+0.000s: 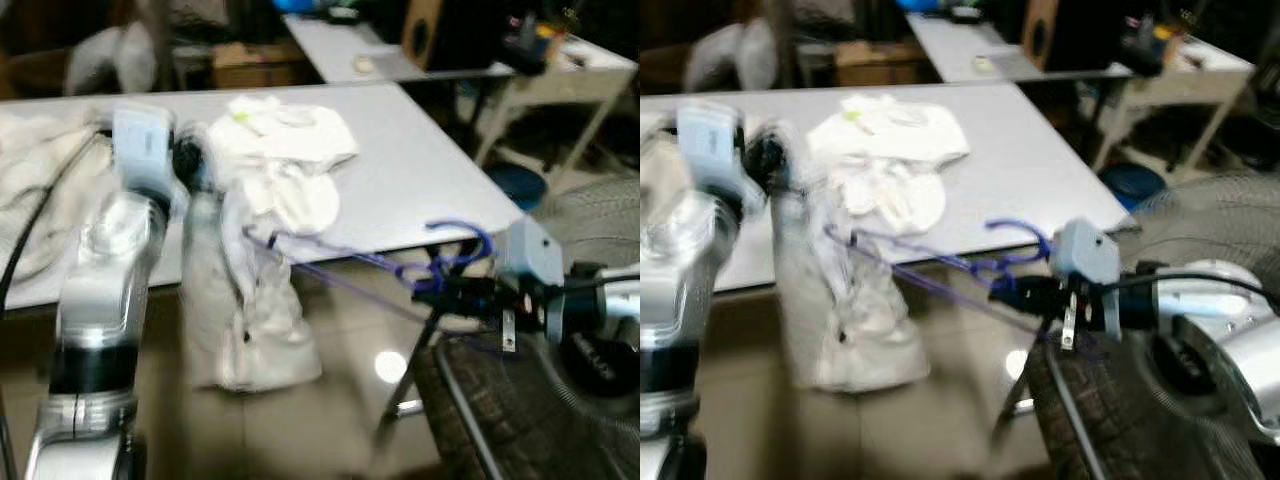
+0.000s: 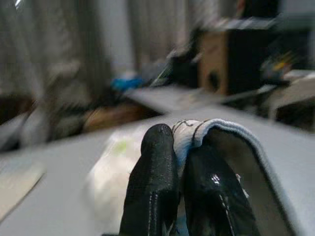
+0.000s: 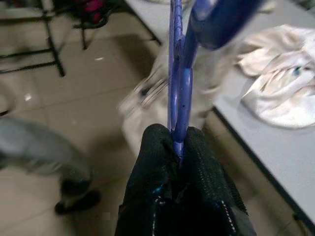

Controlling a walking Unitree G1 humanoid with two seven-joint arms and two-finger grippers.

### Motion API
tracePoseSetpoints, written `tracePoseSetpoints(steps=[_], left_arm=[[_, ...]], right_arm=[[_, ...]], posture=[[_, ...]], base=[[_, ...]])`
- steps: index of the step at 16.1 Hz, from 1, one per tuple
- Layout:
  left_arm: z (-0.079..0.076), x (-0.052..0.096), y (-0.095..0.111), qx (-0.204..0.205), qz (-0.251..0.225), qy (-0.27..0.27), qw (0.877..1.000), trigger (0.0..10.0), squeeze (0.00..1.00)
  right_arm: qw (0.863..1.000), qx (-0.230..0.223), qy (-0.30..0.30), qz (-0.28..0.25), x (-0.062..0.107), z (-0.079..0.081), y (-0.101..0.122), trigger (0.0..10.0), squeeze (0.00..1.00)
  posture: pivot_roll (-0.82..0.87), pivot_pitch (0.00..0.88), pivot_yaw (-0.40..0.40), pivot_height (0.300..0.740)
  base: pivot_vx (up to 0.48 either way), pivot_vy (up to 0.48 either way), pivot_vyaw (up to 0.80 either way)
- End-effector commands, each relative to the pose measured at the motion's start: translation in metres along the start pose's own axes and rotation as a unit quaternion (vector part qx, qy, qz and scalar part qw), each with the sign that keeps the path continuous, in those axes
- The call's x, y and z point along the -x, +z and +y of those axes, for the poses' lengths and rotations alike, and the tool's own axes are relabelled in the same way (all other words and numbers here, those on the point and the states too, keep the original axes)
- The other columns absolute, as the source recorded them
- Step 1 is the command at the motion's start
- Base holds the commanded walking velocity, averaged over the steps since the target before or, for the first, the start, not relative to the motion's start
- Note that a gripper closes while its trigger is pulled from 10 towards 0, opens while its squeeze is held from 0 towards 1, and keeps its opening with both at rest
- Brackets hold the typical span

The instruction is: Hang hanger

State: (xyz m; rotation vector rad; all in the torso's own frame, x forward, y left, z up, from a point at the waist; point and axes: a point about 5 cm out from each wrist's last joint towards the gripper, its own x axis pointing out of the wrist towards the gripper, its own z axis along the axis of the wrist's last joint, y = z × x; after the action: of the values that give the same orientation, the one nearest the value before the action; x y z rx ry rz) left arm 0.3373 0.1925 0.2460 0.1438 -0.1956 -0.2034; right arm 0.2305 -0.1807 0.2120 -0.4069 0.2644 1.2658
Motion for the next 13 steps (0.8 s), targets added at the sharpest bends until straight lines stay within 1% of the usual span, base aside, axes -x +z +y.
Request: tracePoseSetpoints(steps=[1,2,4,5,6,7,9,10,11,12,13], left_arm=[[-0.001,-0.008,0.024,-0.008,-0.052,-0.018,0.998,10.0,0.0],[0.006,-0.013,0.039,-0.01,-0.072,-0.024,0.997,10.0,0.0],[0.011,-0.013,0.062,-0.004,-0.105,-0.041,0.994,10.0,0.0],[0.011,-0.012,0.067,0.0,-0.112,-0.049,0.993,10.0,0.0],[0.01,-0.007,0.082,0.013,-0.133,-0.072,0.988,10.0,0.0],[0.008,-0.003,0.092,0.018,-0.147,-0.087,0.985,10.0,0.0],[0.005,0.002,0.103,0.017,-0.163,-0.101,0.981,10.0,0.0],[0.001,0.008,0.121,0.02,-0.188,-0.119,0.975,10.0,0.0],[0.0,0.01,0.127,0.021,-0.196,-0.126,0.972,10.0,0.0],[-0.001,0.013,0.14,0.019,-0.211,-0.14,0.967,10.0,0.0],[0.001,0.017,0.153,0.023,-0.231,-0.145,0.962,10.0,0.0]], right_arm=[[1.0,0.007,0.021,0.014,-0.001,-0.001,-0.001,10.0,0.0],[0.999,0.013,0.038,0.017,-0.006,-0.001,-0.001,10.0,0.0],[0.999,0.027,0.038,0.016,-0.013,-0.009,0.001,10.0,0.0],[0.999,0.033,0.033,0.02,-0.015,-0.012,0.002,10.0,0.0],[0.998,0.047,0.016,0.024,-0.021,-0.023,0.004,10.0,0.0],[0.998,0.056,0.007,0.027,-0.027,-0.031,0.006,10.0,0.0],[0.997,0.07,0.004,0.029,-0.034,-0.038,0.009,10.0,0.0],[0.995,0.1,-0.019,0.02,-0.049,-0.057,0.022,10.0,0.0],[0.993,0.109,-0.04,0.015,-0.053,-0.067,0.03,10.0,0.0],[0.985,0.14,-0.105,0.009,-0.056,-0.093,0.048,10.0,0.0],[0.97,0.168,-0.177,-0.017,-0.048,-0.117,0.074,10.0,0.0]], posture=[[-0.06,0.0,-0.006,0.74],[-0.06,0.0,-0.006,0.74],[-0.06,0.0,-0.004,0.74],[-0.06,0.0,-0.004,0.74],[-0.06,0.0,-0.006,0.74],[-0.05,0.0,-0.009,0.74],[-0.05,0.0,-0.016,0.74],[-0.04,0.0,-0.026,0.74],[-0.03,0.0,-0.029,0.74],[-0.02,0.0,-0.033,0.74],[-0.02,0.0,-0.035,0.74]], base=[[0.405,0.0,0.0],[0.401,0.0,0.0],[0.403,0.0,0.0],[0.405,0.0,0.0],[0.405,0.0,0.0],[0.405,0.0,0.0],[0.405,0.0,0.0],[0.405,0.0,0.0],[0.405,0.0,0.0],[0.405,0.0,0.0],[0.401,0.0,0.0]])
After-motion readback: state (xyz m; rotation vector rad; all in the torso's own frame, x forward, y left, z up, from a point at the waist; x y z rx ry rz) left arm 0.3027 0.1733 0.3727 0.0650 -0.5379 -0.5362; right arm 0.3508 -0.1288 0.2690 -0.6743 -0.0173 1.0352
